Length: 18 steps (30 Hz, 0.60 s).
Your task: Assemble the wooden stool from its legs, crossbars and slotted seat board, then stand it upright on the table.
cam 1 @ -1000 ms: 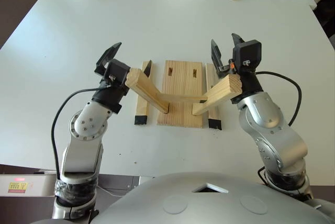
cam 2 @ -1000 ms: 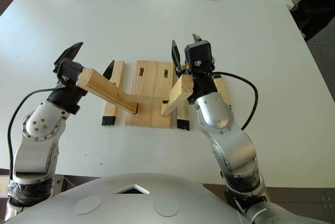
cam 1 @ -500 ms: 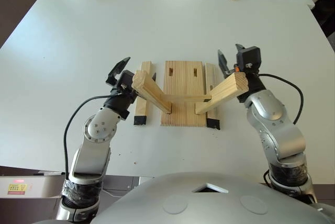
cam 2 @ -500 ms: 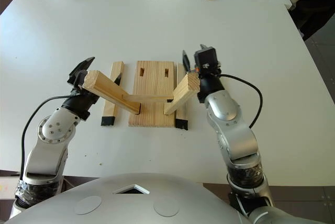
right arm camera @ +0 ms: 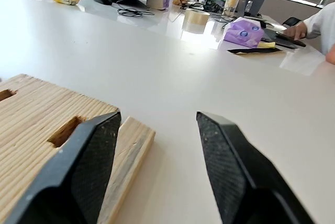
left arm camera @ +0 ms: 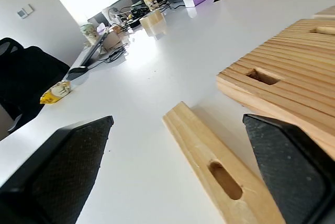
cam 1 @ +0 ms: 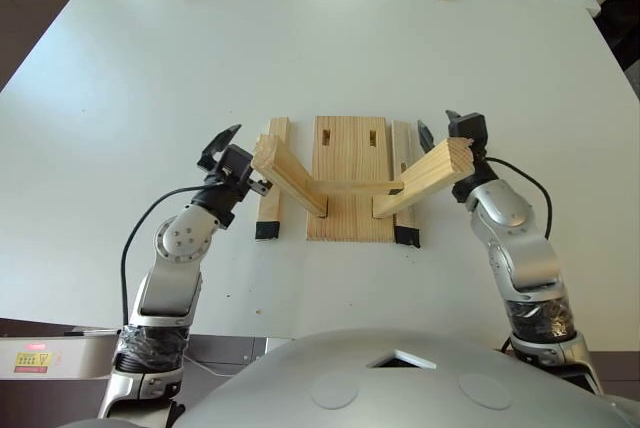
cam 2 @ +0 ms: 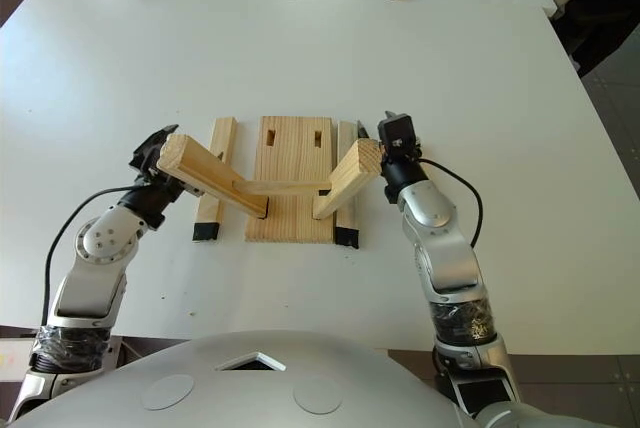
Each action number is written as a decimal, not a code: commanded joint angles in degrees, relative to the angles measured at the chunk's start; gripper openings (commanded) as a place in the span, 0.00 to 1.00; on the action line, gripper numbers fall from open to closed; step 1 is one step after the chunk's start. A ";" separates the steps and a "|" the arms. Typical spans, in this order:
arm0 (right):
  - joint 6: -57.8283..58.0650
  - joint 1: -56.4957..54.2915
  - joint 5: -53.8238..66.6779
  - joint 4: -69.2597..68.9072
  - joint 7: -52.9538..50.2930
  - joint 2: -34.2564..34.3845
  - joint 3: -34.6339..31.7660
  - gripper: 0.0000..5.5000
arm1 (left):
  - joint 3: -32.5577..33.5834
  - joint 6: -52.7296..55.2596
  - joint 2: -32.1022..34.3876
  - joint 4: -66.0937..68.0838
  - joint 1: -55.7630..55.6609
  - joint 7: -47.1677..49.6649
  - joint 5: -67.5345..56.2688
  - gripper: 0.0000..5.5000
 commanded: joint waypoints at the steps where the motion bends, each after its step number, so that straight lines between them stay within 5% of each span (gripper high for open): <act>1: -0.37 -0.55 -0.89 1.43 4.07 -0.38 3.17 0.49 | -2.07 -2.19 1.95 2.06 0.98 -2.48 1.32 0.83; 8: -1.47 0.54 -3.89 6.28 9.98 -3.60 6.90 0.49 | -1.56 -5.40 4.36 9.60 0.29 -1.28 4.41 0.83; 18: -3.62 4.38 -5.62 5.42 10.98 -6.74 3.37 0.49 | -1.56 -10.40 6.22 18.67 3.48 1.27 7.21 0.83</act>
